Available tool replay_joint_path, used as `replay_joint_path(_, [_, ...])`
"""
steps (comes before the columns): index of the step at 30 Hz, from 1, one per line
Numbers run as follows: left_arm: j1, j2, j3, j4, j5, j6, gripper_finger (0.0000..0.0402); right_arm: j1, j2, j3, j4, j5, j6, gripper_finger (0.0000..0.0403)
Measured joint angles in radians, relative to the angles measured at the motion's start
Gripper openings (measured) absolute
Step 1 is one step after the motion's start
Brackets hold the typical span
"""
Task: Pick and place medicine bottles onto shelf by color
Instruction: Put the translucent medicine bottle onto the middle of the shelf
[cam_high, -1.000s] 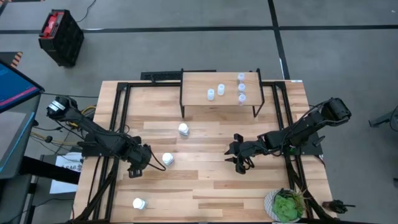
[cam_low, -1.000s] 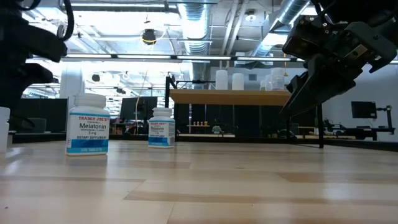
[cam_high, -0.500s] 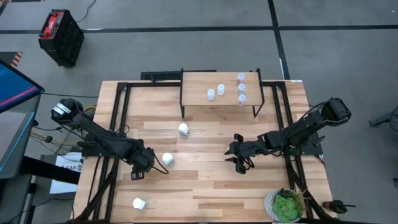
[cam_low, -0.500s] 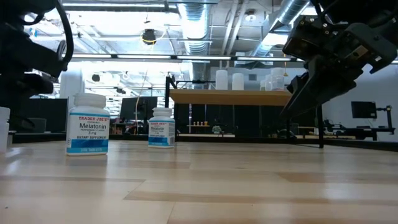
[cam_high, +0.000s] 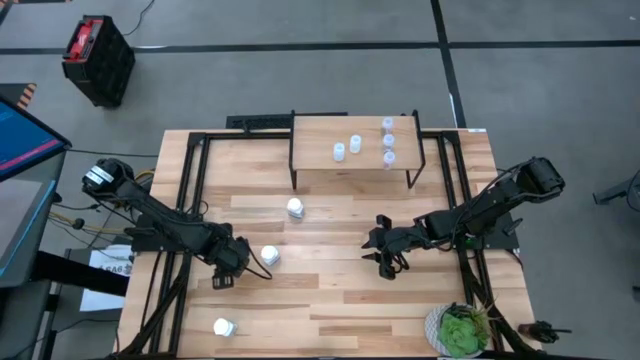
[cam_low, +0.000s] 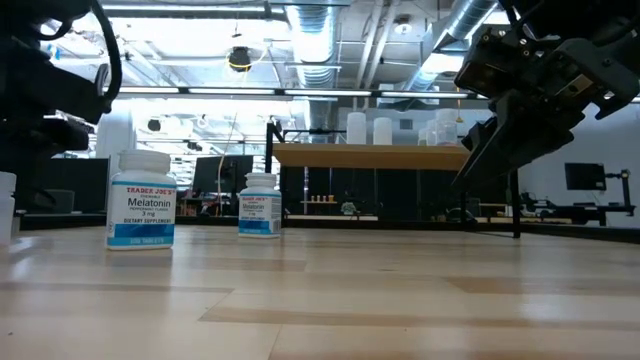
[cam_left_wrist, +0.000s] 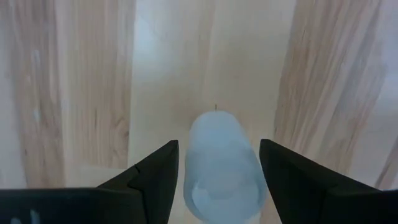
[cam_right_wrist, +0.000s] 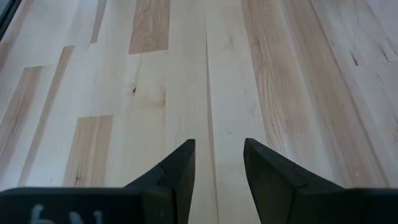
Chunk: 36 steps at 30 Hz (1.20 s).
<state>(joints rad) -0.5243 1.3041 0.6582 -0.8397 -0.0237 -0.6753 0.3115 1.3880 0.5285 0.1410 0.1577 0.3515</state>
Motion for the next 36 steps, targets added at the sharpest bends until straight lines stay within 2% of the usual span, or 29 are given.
replay_joint_path(4, [0.0,0.0,0.0,0.003,-0.006,-0.001,0.0193,0.0,0.0,0.0,0.0,0.0,0.0,0.0159])
replay_joint_path(11, [0.001,-0.002,0.002,0.003,-0.008,0.002,0.0112,0.0,0.0,0.0,0.0,0.0,0.0,0.0159])
replay_joint_path(16, [0.039,0.0,0.025,-0.026,0.024,0.015,0.0112,0.0,0.0,0.0,0.0,0.0,0.0,0.0159])
replay_joint_path(20, [0.095,0.0,0.134,-0.093,0.118,0.117,0.0112,0.0,0.0,0.0,0.0,0.0,0.007,0.0159])
replay_joint_path(25, [0.16,0.0,0.334,-0.173,0.125,0.339,0.0112,0.0,0.0,0.0,-0.006,0.0,0.026,0.0159])
replay_joint_path(30, [0.253,-0.001,0.551,-0.153,0.07,0.49,0.0112,0.0,0.0,0.0,-0.008,0.0,0.026,0.0159])
replay_joint_path(36, [0.395,-0.001,0.694,0.139,-0.119,0.702,0.0112,0.0,0.0,0.0,-0.01,0.0,0.025,0.0159])
